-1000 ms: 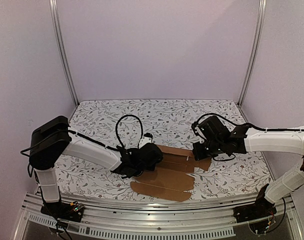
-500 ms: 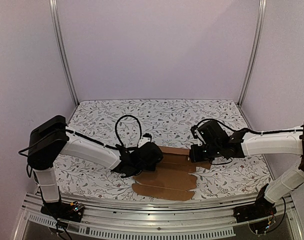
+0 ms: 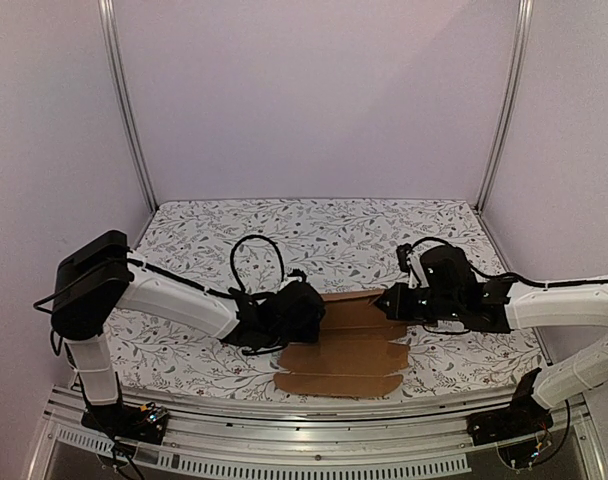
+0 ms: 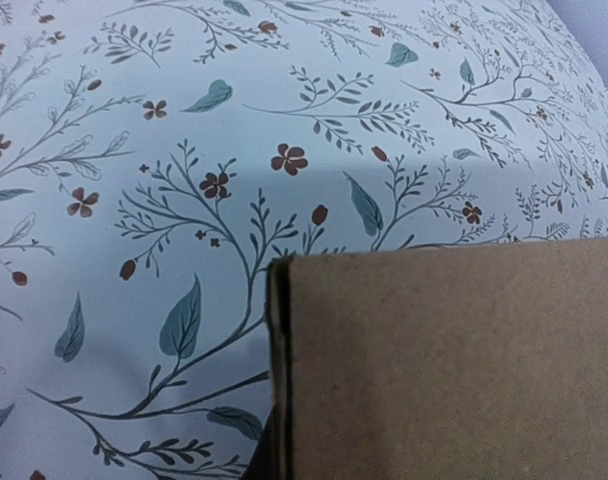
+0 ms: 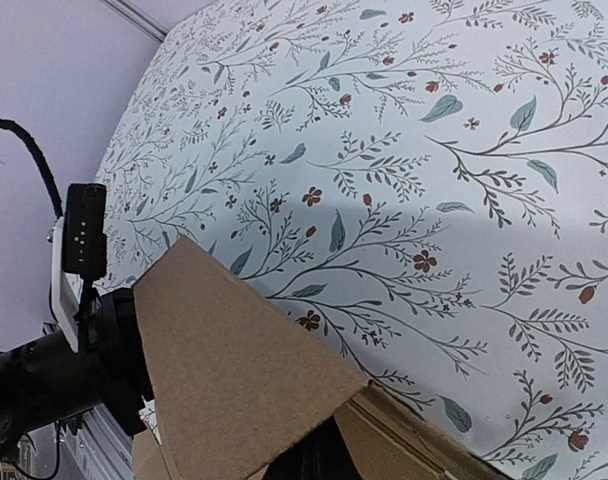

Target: Fold the paper box

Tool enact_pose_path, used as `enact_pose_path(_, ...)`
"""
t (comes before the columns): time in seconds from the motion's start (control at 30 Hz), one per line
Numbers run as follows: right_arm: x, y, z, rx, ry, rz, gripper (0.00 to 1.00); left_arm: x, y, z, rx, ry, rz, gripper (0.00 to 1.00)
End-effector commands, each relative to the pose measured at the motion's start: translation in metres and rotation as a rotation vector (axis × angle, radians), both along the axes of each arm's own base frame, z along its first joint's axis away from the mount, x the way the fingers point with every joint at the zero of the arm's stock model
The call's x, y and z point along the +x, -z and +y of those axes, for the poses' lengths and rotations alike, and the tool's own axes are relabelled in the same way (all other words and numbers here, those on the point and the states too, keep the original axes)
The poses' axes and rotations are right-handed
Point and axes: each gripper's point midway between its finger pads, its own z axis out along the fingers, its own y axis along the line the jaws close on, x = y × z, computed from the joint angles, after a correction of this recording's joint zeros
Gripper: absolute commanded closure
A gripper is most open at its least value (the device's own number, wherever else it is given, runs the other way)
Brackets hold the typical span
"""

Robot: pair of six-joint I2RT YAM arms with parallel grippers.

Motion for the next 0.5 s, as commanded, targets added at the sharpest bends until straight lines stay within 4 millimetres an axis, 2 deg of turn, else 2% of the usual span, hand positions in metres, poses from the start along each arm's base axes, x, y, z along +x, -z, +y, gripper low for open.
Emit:
enact_pose_path(0.0,0.008,-0.043,0.007,0.172,0.023,-0.107,1.00,-0.016,-0.004,-0.012,-0.076,0.055,0.043,1.00)
enact_pose_path(0.2,0.007,-0.064,0.006,0.254,0.026,-0.168,1.00,-0.020,-0.007,-0.016,-0.135,0.068,0.048,1.00)
enact_pose_path(0.47,0.006,-0.074,0.007,0.276,0.009,-0.207,1.00,-0.021,-0.017,-0.019,-0.185,0.074,0.038,1.00)
